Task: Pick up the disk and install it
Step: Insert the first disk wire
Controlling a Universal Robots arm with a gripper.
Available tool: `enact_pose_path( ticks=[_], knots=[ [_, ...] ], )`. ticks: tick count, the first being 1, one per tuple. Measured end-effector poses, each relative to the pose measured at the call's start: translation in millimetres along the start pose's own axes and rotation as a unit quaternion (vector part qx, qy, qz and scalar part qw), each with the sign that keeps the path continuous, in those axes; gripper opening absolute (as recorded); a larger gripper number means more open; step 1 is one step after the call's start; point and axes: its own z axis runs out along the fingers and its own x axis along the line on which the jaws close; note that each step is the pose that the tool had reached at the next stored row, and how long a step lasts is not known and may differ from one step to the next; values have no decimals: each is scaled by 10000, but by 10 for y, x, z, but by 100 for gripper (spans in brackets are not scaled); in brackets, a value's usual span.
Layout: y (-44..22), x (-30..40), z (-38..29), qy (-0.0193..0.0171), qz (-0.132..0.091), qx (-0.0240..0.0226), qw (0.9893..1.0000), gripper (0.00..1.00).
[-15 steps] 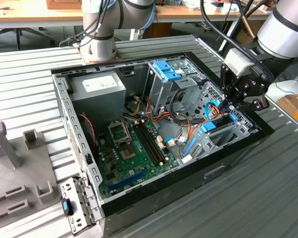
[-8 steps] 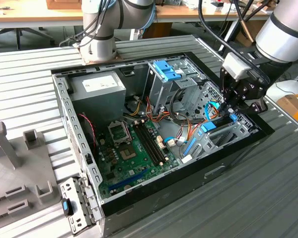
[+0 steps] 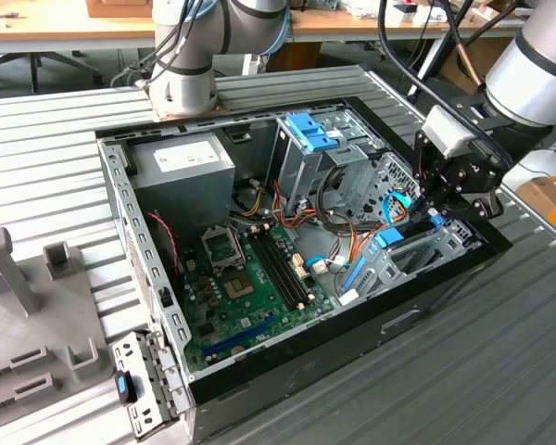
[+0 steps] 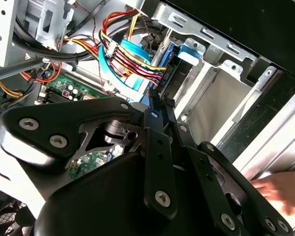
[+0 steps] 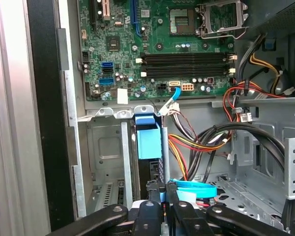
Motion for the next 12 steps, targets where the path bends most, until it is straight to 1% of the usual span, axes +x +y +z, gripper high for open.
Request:
enact_pose_path(
  ticks=[2, 4, 5, 6, 8, 10, 11, 12],
  knots=[
    [-1, 8, 8, 3, 25, -25, 10000, 16],
    [0, 16, 17, -4, 45, -75, 10000, 16],
    [0, 18, 18, -18, 46, -77, 10000, 16],
    [-1, 19, 19, -64, 48, -86, 9999, 16],
    [-7, 23, 20, -67, 49, -97, 9999, 16],
    [-36, 31, 38, -72, 61, -154, 9998, 16],
    [-42, 32, 44, -78, 66, -173, 9998, 16],
    [-44, 33, 46, -96, 69, -190, 9997, 16]
  ],
)
